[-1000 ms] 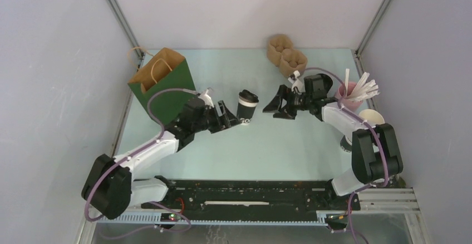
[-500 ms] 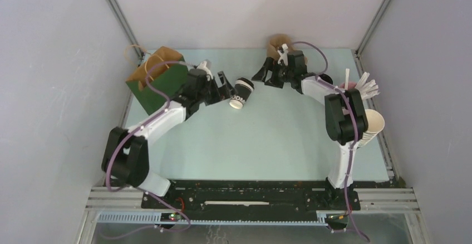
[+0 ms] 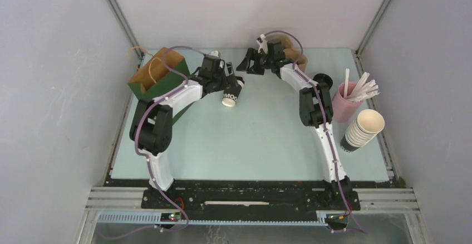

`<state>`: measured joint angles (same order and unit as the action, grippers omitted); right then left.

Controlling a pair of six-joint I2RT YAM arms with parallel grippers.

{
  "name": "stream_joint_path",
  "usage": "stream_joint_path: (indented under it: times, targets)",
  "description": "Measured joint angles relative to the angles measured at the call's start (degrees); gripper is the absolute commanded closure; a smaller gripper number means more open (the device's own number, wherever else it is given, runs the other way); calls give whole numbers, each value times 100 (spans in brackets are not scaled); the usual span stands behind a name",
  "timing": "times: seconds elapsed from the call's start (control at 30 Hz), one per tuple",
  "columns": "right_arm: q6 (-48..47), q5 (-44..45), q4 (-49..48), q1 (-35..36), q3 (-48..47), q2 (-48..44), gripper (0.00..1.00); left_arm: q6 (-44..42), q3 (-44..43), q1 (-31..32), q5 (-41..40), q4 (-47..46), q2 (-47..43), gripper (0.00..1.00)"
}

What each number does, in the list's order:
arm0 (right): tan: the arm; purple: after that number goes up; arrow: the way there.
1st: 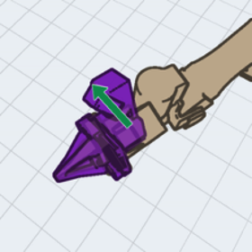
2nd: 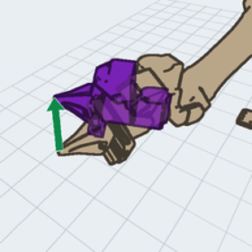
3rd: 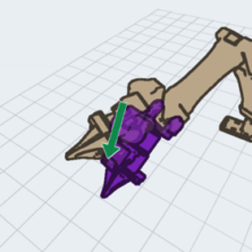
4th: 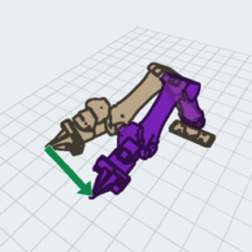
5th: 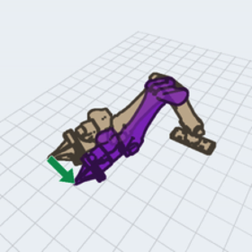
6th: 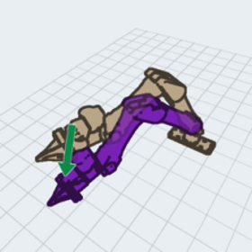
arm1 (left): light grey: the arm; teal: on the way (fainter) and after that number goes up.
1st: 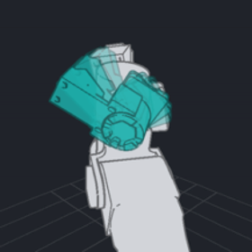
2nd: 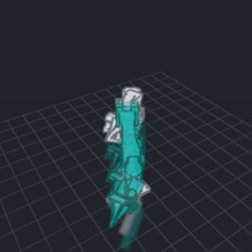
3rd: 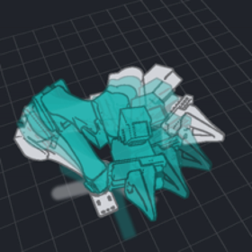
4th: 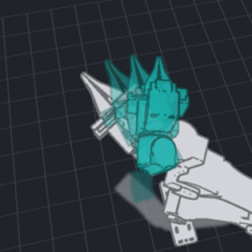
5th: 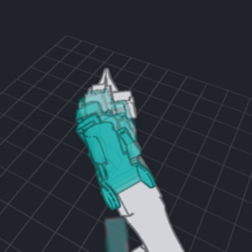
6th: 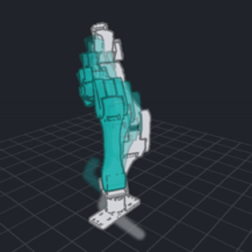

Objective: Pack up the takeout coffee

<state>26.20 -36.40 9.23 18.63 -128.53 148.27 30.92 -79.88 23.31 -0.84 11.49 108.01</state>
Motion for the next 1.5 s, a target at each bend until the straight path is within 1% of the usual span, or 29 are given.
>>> stream_joint_path:
  times: [0.13, 0.23, 0.37, 0.43, 0.5, 0.6, 0.7, 0.77, 0.9, 1.0, 1.1, 1.2, 1.23, 1.3, 1.37, 1.5]
  targets:
    - [188, -166, 186, 221, 31, 122, 21, 9, 188, -4, -22, -26, -2, 14]
    - [341, -280, 17, 343, 293, 68, 25, 9, 407, -4, -4, -33, -2, 21]
    - [629, -435, -437, 437, 1327, -343, 33, 52, 778, -4, 92, -103, -57, 25]
    - [717, -472, -678, 431, 1864, -643, 36, 72, 1091, 13, 203, -319, -264, 28]
    - [721, -479, -741, 433, 2306, -916, 41, 114, 1355, 50, 264, -426, -439, 32]
    - [767, -470, -929, 435, 3005, -1342, 43, 166, 1720, 127, 354, -656, -671, 33]
    - [890, -415, -1257, 470, 3742, -1792, 47, 238, 2111, 197, 525, -933, -892, 33]
    - [999, -332, -1473, 476, 4210, -2072, 47, 269, 2286, 240, 664, -1056, -990, 33]
    - [1174, -90, -1718, 466, 4916, -2522, 47, 229, 2321, 358, 890, -1027, -1025, 29]
    - [1307, 79, -1770, 457, 5331, -2817, 46, 96, 2319, 470, 1014, -973, -1034, 21]
    - [1539, 186, -2052, 450, 6063, -3246, 45, -24, 2308, 612, 1086, -793, -1084, 13]
    - [1641, 238, -2055, 448, 6642, -3679, 43, -55, 2308, 750, 1119, -573, -1161, 6]
    - [1637, 221, -2028, 448, 6780, -3803, 42, -50, 2306, 789, 1093, -450, -1204, 2]
    - [1622, 133, -1956, 448, 6887, -3906, 38, -55, 2304, 831, 992, -205, -1296, 0]
    - [1532, -13, -1860, 433, 6898, -3921, 31, -61, 2304, 826, 782, 155, -1495, 0]
    - [1255, -168, -1593, 417, 6913, -3945, 22, -94, 2321, 800, 385, 796, -2323, 0]
